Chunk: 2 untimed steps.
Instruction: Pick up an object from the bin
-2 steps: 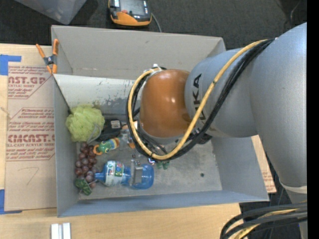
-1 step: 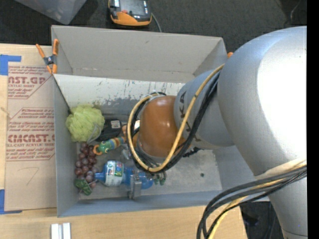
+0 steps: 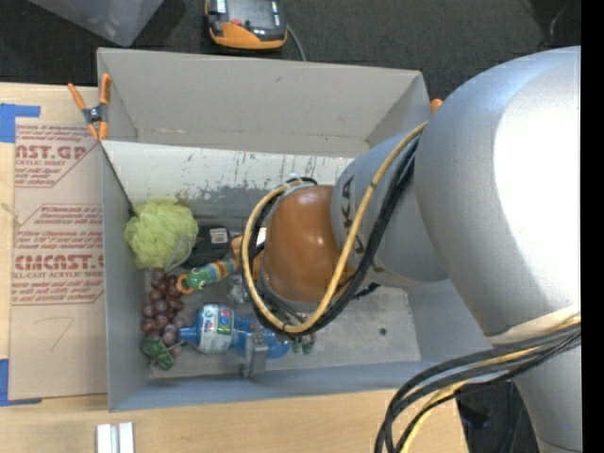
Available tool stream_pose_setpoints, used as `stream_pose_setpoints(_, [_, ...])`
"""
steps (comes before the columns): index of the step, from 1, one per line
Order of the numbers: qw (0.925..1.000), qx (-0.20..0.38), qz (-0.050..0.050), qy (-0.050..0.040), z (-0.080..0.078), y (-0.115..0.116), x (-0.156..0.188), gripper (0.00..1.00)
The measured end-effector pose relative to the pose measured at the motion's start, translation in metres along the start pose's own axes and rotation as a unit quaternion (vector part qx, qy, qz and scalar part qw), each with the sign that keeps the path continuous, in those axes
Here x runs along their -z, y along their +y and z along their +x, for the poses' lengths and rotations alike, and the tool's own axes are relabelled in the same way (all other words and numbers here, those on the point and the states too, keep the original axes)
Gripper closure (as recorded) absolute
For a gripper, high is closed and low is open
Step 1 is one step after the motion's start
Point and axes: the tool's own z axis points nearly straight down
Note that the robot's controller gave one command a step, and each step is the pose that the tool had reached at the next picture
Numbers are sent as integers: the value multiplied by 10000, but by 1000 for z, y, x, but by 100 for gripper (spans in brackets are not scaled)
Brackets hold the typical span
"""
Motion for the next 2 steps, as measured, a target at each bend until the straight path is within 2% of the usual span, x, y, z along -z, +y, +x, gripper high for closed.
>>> stream_pose_setpoints(1, [10000,6,-3,52,-8,-2,-6,100])
stream_pose_setpoints(2, [10000,5,-4,52,-7,-2,-6,100])
